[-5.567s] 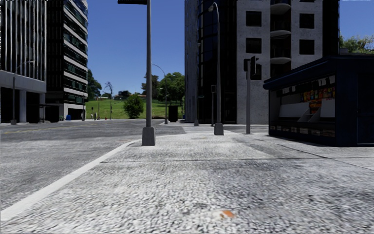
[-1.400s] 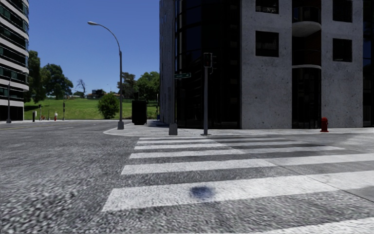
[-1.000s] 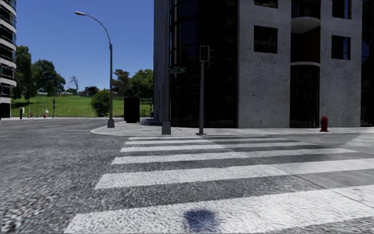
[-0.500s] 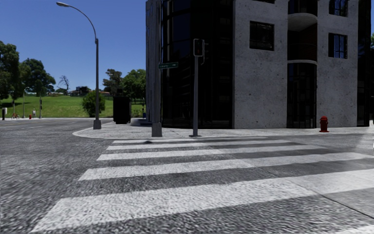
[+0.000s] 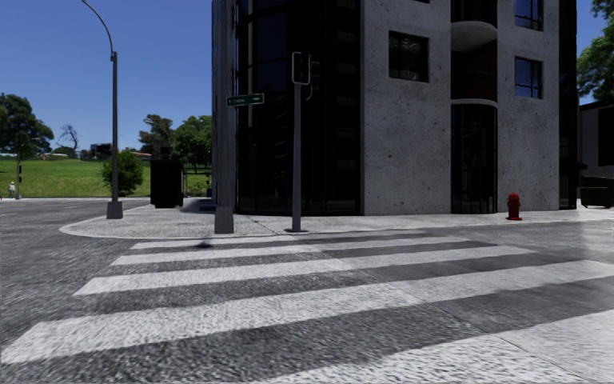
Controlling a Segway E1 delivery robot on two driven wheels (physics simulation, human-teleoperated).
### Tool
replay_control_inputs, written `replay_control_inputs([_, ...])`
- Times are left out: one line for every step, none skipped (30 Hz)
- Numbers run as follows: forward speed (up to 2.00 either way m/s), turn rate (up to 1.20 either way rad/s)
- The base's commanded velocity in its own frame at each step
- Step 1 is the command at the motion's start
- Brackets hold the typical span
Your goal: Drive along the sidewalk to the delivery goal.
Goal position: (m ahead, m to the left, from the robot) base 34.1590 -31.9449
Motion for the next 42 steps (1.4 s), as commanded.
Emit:
replay_control_inputs([2.0,-0.3])
replay_control_inputs([2.0,-0.3])
replay_control_inputs([2.0,-0.3])
replay_control_inputs([2.0,-0.3])
replay_control_inputs([2.0,-0.3])
replay_control_inputs([2.0,-0.3])
replay_control_inputs([2.0,-0.3])
replay_control_inputs([2.0,-0.3])
replay_control_inputs([2.0,-0.3])
replay_control_inputs([2.0,-0.3])
replay_control_inputs([2.0,-0.3])
replay_control_inputs([2.0,-0.3])
replay_control_inputs([2.0,-0.3])
replay_control_inputs([2.0,-0.32])
replay_control_inputs([2.0,-0.33])
replay_control_inputs([2.0,-0.36])
replay_control_inputs([2.0,-0.36])
replay_control_inputs([2.0,-0.38])
replay_control_inputs([2.0,-0.39])
replay_control_inputs([2.0,-0.39])
replay_control_inputs([2.0,-0.39])
replay_control_inputs([2.0,-0.39])
replay_control_inputs([2.0,-0.39])
replay_control_inputs([2.0,-0.39])
replay_control_inputs([2.0,-0.39])
replay_control_inputs([2.0,-0.39])
replay_control_inputs([2.0,-0.39])
replay_control_inputs([2.0,-0.39])
replay_control_inputs([2.0,-0.39])
replay_control_inputs([2.0,-0.39])
replay_control_inputs([2.0,-0.39])
replay_control_inputs([2.0,-0.39])
replay_control_inputs([2.0,-0.39])
replay_control_inputs([2.0,-0.39])
replay_control_inputs([2.0,-0.39])
replay_control_inputs([2.0,-0.29])
replay_control_inputs([2.0,-0.29])
replay_control_inputs([2.0,-0.03])
replay_control_inputs([2.0,0.0])
replay_control_inputs([2.0,0.0])
replay_control_inputs([2.0,0.0])
replay_control_inputs([2.0,0.0])
